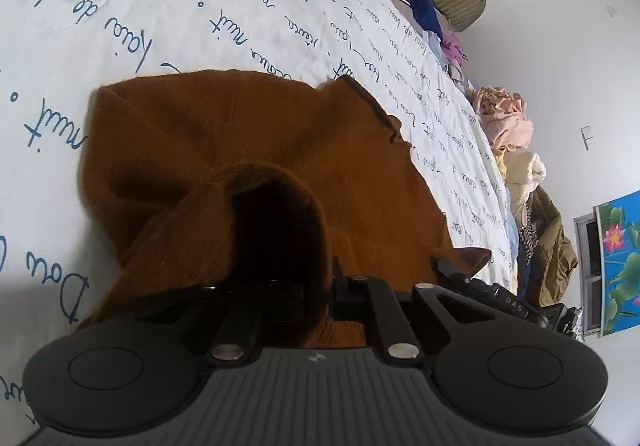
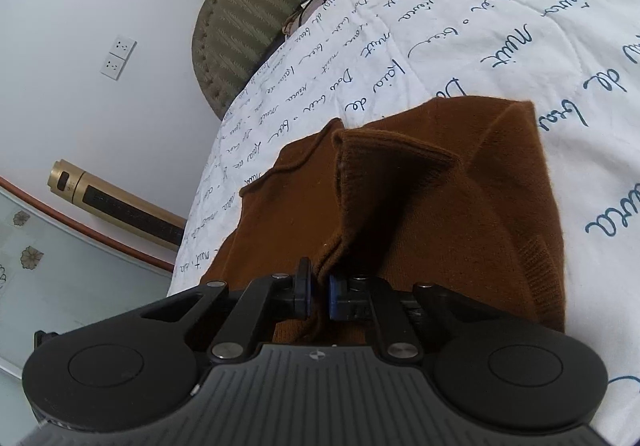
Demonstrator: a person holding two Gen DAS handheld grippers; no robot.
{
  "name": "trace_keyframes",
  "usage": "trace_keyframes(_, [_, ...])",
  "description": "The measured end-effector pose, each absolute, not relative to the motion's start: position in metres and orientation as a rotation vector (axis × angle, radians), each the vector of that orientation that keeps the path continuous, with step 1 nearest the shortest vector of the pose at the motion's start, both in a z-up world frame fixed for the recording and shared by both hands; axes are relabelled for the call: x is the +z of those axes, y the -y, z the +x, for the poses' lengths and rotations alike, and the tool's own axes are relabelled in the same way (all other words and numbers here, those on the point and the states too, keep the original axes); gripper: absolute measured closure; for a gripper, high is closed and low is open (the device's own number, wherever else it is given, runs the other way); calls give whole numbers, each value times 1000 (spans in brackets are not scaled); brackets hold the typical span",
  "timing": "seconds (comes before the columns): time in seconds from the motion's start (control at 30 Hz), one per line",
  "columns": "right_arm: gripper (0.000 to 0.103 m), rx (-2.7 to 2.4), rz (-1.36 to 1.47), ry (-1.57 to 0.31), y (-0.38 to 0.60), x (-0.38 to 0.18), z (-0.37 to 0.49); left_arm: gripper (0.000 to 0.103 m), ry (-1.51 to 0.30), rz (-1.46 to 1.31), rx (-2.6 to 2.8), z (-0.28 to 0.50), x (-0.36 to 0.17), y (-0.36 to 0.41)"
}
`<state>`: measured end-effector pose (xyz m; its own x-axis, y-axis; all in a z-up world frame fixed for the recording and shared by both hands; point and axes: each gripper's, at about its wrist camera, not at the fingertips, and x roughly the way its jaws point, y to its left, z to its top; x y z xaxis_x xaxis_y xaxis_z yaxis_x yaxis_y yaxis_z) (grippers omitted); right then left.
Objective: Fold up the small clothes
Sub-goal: 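Open the right tool off the hem while the left tool keeps holding, then open the left tool and lift both tools off the folded sweater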
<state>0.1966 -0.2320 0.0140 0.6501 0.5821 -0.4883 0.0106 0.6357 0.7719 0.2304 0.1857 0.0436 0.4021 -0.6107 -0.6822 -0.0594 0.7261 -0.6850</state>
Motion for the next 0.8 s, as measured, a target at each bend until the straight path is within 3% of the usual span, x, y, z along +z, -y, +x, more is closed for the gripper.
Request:
trace_keyframes(0.17, [89, 381, 831, -790, 233, 18, 196, 97, -1101, -751, -405, 228, 47, -191])
trace_keyframes(0.47, [91, 323, 940, -740, 237, 15, 213, 97, -1074, -1137, -287, 270, 27, -222])
trace_keyframes(0.8, [89, 244, 1125, -710, 249, -8, 248, 93, -1078, -1256, -159, 303, -9, -237])
